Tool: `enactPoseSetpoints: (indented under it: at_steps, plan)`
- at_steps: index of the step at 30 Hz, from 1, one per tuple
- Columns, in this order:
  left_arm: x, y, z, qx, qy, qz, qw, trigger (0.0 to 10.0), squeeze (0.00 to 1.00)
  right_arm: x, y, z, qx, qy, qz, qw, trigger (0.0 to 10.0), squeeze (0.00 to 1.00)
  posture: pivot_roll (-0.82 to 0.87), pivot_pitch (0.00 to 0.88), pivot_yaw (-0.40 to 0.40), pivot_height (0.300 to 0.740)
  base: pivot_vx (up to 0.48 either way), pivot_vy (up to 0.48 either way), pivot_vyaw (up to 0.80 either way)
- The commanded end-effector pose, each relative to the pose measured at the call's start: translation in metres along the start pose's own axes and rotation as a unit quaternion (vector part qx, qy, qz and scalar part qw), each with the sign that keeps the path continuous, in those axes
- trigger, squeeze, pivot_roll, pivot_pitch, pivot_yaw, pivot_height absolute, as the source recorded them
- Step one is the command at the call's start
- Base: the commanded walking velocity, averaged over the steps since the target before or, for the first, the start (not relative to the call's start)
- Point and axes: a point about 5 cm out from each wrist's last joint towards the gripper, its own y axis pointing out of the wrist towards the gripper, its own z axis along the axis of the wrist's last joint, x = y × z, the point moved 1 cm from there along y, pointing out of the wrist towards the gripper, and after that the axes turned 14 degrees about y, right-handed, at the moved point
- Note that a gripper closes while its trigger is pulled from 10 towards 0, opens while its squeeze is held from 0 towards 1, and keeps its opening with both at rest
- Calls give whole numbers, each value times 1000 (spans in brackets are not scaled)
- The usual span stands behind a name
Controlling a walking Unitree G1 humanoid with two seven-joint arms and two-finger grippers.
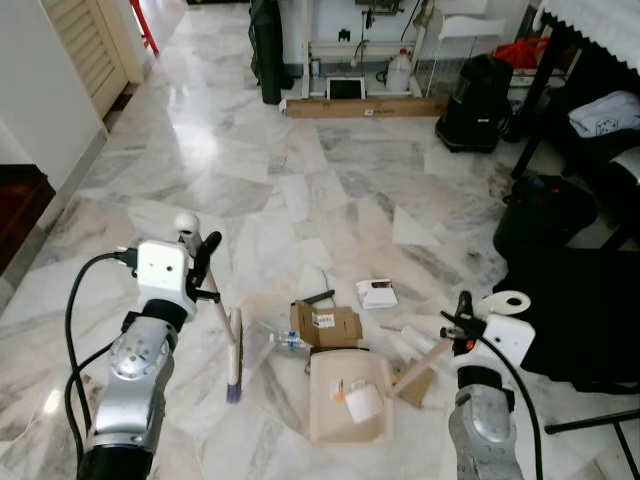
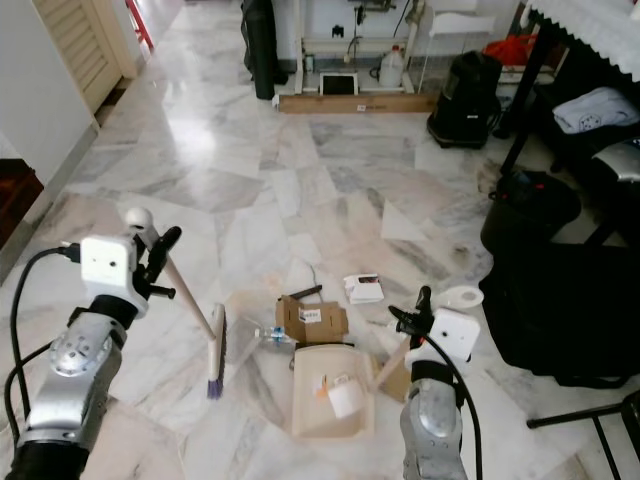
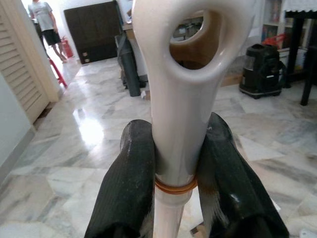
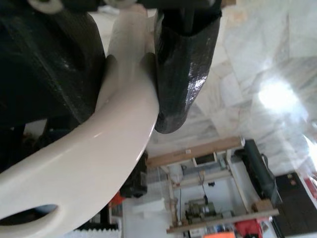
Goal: Sweep floor
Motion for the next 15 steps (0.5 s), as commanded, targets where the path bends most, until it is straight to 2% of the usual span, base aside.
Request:
enactPoseSetpoints:
  at_steps: [1,15]
  plan:
    - [-2,0,7,25,13,9,1000,10000,0,-4,3,8,14,15,1,1000,10000,0,110,0,24,740,0,0,0]
    - [4,-3,2,23,11,29,999,10000,0,-20,17,26,27,43,11,999,10000,0,112,0,10,740,0,0,0]
